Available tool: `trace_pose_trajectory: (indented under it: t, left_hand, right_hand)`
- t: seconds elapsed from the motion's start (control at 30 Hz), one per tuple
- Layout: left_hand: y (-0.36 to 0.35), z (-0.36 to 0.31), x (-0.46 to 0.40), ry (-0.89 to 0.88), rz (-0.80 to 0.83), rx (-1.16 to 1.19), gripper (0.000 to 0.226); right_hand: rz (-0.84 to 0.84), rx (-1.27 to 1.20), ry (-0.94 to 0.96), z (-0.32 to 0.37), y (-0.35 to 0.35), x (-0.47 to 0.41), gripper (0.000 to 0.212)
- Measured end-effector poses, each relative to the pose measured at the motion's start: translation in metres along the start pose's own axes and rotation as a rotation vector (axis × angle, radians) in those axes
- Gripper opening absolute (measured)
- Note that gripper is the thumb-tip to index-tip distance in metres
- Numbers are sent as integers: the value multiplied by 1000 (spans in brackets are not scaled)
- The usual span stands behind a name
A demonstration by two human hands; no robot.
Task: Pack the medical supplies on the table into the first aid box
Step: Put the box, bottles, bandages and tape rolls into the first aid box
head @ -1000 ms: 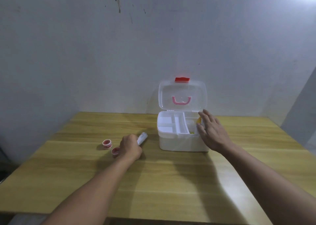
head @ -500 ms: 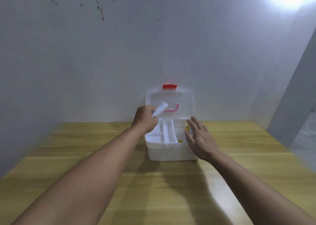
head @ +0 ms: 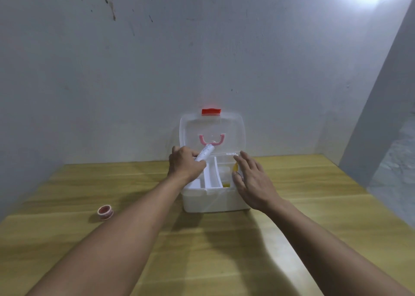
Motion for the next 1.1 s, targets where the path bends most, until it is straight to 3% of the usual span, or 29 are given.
trace_pose_trajectory:
  t: [0.27, 0.5, 0.63, 0.73, 0.87, 0.97, 1.1]
  left_hand:
    - [-5, 0, 14, 173, 34, -29, 50]
    - [29, 2, 16, 42, -140, 25, 37]
    - [60, 38, 20, 109, -169, -37, 25]
    - [81, 80, 29, 251, -68, -145, 33]
    - [100, 136, 62, 481, 220, -277, 86]
    - [115, 162, 85, 518, 276, -448, 114]
    - [114, 177, 111, 437, 209, -524, 91]
  right_hand:
    - [-10, 10, 0, 0, 0, -1, 52]
    - [5, 3, -9, -2, -2, 0, 52]
    - [11, 0, -3, 0, -2, 0, 52]
    - [11, 7, -7, -1, -1, -1, 52]
    - [1, 6, 5, 1, -2, -2, 50]
    - [-9, 18, 16, 3, -1, -3, 50]
    - [-5, 14, 5, 2, 0, -2, 50]
Point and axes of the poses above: each hand's wrist, its own x-axis away from the middle knuckle, its own y-axis out of the back of the hand, z = x × y, the point moved 10 cm from there along -x, towards the middle knuckle, and after that the axes turned 11 degrees about x, right-handed, at the moved point
